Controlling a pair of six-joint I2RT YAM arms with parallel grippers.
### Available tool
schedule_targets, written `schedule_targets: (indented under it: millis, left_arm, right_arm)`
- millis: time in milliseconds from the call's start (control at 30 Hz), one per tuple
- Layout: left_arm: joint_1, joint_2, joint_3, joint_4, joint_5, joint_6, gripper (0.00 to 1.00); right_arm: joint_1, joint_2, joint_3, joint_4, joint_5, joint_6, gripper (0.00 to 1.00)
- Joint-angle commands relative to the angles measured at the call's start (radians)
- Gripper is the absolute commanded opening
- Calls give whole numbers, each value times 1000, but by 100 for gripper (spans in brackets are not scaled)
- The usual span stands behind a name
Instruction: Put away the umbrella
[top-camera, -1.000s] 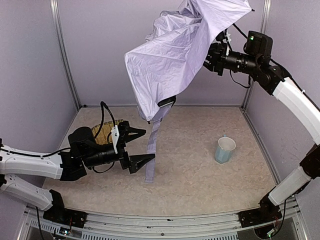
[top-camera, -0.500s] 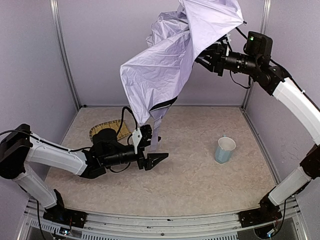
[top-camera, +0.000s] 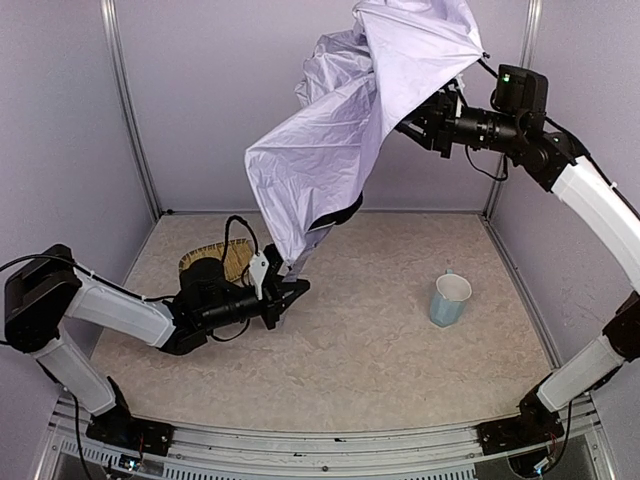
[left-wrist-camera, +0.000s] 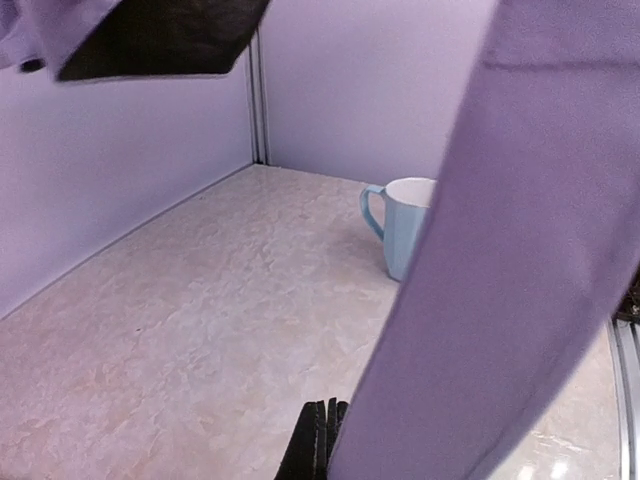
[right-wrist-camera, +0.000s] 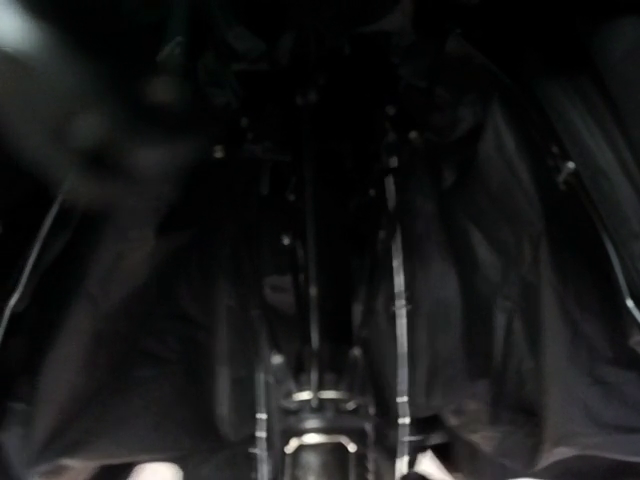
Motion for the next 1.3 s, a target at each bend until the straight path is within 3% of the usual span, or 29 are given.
schedule_targets:
  millis: [0,67,200,367,467,633,900,1133,1200,1267]
  left_arm:
    - [83,90,31,31,46,-24,0]
    - [124,143,102,18,60,-20,0]
    - [209,252,243,-14,131,-9,0]
    - [266,378,454,-134,213,41,0]
    - [269,410,526,-166,215,90,0]
    - [268,451,580,-149,198,152,0]
    - [263,524,655,-190,87,217,0]
    - [261,575,686,-195,-60,206,0]
    - [258,589,710,-211,-137,194,14]
    - [259,602,742,-226,-260,168,44]
  right_arm:
    - [21,-74,33,-104,-213,-142,0]
    - [68,-113,-49,-147,-310,-250,0]
    - [184,-202,-217,-201,-296,-371,0]
    - [318,-238,-383,-259,-234,-387,0]
    - [357,-221,-516,-197,-207,-315,0]
    - [394,-86,-663,-140,-108,-215,0]
    - [414,213,-795,-9,-138,-101,0]
    - [404,340,-857,83,-140,-9,0]
    - [389,359,-863,93,-138,13,0]
    - [371,368,-875,110,-140,39,0]
